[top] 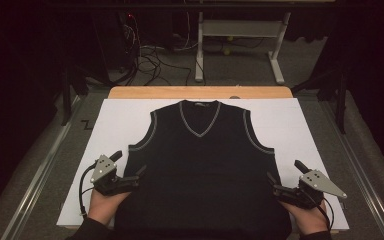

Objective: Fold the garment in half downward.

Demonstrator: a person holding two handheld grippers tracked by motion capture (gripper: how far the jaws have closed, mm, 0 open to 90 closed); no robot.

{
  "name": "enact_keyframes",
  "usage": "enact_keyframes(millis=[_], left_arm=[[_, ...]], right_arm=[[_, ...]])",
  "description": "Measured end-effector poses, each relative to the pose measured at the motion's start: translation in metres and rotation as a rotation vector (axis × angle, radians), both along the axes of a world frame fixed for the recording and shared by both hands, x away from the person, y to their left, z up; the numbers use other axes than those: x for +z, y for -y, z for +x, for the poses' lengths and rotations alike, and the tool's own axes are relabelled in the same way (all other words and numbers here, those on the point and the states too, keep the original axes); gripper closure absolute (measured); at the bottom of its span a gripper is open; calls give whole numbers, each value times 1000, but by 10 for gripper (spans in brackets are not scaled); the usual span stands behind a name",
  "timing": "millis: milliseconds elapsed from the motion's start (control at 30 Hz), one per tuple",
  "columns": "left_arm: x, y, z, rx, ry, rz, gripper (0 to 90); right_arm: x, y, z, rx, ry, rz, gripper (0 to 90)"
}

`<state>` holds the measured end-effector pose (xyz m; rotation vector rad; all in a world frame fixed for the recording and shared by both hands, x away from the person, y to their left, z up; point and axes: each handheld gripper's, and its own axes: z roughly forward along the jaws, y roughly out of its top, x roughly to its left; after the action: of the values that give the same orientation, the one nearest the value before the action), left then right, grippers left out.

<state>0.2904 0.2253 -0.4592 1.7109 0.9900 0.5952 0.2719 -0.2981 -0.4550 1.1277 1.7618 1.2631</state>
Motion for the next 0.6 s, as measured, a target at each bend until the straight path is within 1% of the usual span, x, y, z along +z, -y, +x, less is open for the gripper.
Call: enact_keyframes(millis=[67,133,200,267,333,433,500,567,600], left_arm=[[1,1,1,-9,-6,-6,0],[1,1,1,-9,-3,-18,0],[-1,1,0,-19,6,-18,0],[-2,1,0,-27,-6,-16,0],[-2,1,-1,-27,-22,-22,0],[-3,1,-1,-21,-32,-34,0],[-2,1,-1,-17,-31,-44,0],[-1,1,-2,-13,-23,-41,0],[-1,0,-3,-16,-23,-31,0]], right_arm=[[0,1,1,-6,-1,8,1],[-1,1,3,-4,1,8,1],[-1,0,4,3,1,6,0],[-1,0,3,6,0,10,1],[-1,1,3,10,2,16,1],[0,2,3,4,0,19,0],[0,3,2,3,4,19,0],[1,3,1,3,1,15,0],[2,2,0,0,4,15,0]])
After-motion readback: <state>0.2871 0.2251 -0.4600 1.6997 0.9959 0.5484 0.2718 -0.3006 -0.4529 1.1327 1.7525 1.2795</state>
